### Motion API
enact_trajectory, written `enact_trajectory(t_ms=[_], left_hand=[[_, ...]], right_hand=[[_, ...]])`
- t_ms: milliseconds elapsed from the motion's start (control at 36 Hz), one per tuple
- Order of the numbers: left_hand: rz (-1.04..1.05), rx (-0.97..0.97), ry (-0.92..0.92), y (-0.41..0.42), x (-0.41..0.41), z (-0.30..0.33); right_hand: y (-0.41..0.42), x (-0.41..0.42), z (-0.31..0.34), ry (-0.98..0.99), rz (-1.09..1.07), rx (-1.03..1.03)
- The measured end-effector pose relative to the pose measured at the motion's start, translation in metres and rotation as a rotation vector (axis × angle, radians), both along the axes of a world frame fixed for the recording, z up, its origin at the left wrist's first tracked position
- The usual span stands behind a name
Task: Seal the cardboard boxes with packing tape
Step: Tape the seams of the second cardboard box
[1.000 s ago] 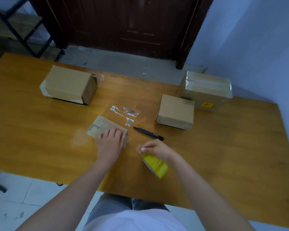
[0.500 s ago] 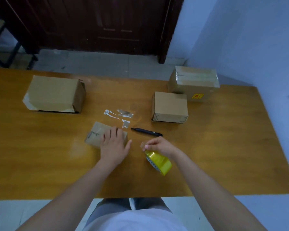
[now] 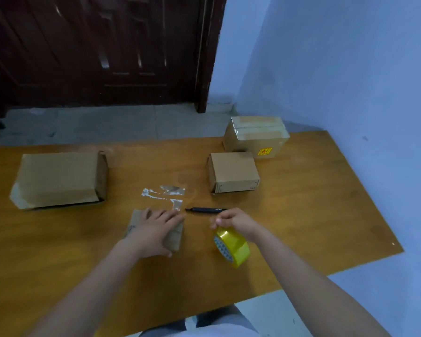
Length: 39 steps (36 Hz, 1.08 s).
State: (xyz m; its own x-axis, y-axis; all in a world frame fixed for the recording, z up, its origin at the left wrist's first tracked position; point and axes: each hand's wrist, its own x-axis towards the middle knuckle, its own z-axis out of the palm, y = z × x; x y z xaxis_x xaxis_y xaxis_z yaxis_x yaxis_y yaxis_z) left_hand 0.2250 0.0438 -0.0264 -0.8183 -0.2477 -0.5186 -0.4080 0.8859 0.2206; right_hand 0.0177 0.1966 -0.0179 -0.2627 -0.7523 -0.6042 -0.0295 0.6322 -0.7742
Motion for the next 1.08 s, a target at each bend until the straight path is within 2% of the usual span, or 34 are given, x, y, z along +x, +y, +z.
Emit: enact_trajectory(t_ms=[139,250,306,389,444,611,722,861,972,1028,1083], left_hand=[[0.108,-0.115,0.103,0.011,-0.011,-0.004],[0.249,-0.065,0.237,0.024,-0.015,-0.002],[0.386,0.08,0.459,0.022,-0.019,0.008],[0.62,0.501,0.773,0.014,-0.031,0.031],[0.619,0.652,0.801,0.01,-0.039,0.051],[0.791,0.756,0.876,0.007,-0.044,0.065],[0.898,0.92,0.883,0.011,-0.043,0.068],[1.087,0.889,0.906,0.013,-0.047,0.069],[1.082,0.667,0.954,0.007,-0.05,0.076],[1.052,0.559,0.948,0.001,-0.049,0.079],[1.108,0.549,0.955,-0.009,-0.047,0.075]], right_hand=[[-0.015,0.005,0.024,0.045,-0.028,-0.086],[-0.029,0.015,0.048,0.039,-0.014,-0.144],[-0.036,0.018,0.057,0.01,-0.009,-0.162],[-0.046,0.024,0.069,0.029,0.035,-0.176],[-0.051,0.028,0.077,0.058,0.064,-0.179],[-0.064,0.033,0.091,0.131,0.145,-0.166],[-0.065,0.03,0.096,0.188,0.168,-0.097],[-0.068,0.033,0.109,0.21,0.272,-0.053],[-0.065,0.045,0.112,0.175,0.323,-0.049],[-0.061,0.047,0.107,0.222,0.237,-0.095],[-0.053,0.046,0.105,0.117,0.054,-0.163]])
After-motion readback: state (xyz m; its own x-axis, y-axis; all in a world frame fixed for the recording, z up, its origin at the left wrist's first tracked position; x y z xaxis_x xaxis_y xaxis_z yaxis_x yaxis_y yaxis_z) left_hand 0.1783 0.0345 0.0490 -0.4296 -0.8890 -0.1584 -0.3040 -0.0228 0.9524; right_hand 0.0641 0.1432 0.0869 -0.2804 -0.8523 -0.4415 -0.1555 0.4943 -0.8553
